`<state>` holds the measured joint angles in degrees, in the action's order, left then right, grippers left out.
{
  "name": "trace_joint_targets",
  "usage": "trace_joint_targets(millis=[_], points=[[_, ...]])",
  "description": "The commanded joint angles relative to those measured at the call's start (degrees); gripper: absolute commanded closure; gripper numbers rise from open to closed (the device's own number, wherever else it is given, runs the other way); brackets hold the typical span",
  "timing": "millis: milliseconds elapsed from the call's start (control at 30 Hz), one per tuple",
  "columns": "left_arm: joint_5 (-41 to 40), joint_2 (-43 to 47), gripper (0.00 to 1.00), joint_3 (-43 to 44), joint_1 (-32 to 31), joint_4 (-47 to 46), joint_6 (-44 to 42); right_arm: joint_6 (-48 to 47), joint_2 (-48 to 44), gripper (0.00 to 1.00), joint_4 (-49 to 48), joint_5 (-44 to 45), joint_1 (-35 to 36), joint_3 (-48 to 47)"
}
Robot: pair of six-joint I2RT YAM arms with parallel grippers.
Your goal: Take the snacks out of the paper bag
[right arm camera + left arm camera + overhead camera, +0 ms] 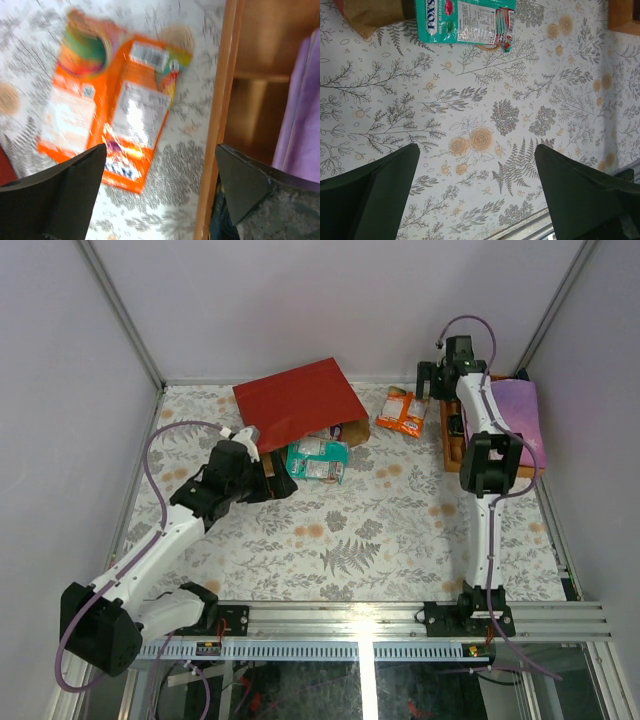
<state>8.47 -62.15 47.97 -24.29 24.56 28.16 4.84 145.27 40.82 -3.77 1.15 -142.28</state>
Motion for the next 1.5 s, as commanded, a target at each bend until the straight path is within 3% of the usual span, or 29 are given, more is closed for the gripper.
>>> trace_joint_targets(millis=[0,67,233,333,467,633,733,900,1067,1300,1467], points=[[-1.13,-0.35,0.0,2.68,0.65,1.23,-1.75,0.13,-12.29,0.0,-6.64,-1.08,-0.53,13.23],[-1.16,-0.91,0.0,3.29,0.65,1.13,-1.94,1.09,-18.13,0.01,-12.65,-2.24,-0.53,22.37],[-0.94,-2.31,0.0,3.68,0.73,-0.53,-2.38,4.13,-27.45,0.0,-17.0,-3.8,0.14,35.99],[-0.89,-3.19,0.0,4.16,0.74,-1.26,-2.53,8.3,-32.64,0.01,-25.69,-2.53,1.97,49.05],[-0.96,-3.79,0.0,5.03,0.98,-0.81,-3.14,19.08,-40.19,0.01,-41.03,-8.71,3.75,67.58],[-1.62,-2.27,0.0,4.34,1.33,-1.44,-2.91,29.43,-55.27,0.01,-58.91,-3.24,12.6,90.26],[-1.18,-2.3,0.0,5.14,1.49,-1.62,-2.55,35.43,-60.12,0.0,-65.14,-1.81,17.91,98.66],[0.17,-3.53,0.0,8.28,1.53,-1.64,-2.5,40.77,-60.03,0.0,-67.97,-2.51,22.42,101.91],[2.1,-6.53,0.0,15.63,1.54,0.64,-1.64,37.46,-57.56,0.0,-56.12,3.07,24.01,95.9],[5.92,-10.13,0.0,16.75,1.54,-0.89,1.79,35.18,-55.55,0.01,-55.28,2.81,26.77,93.45],[3.86,-10.54,0.0,16.09,1.56,-1.38,2.5,36.42,-51.92,0.04,-59.86,0.39,26.99,94.05]])
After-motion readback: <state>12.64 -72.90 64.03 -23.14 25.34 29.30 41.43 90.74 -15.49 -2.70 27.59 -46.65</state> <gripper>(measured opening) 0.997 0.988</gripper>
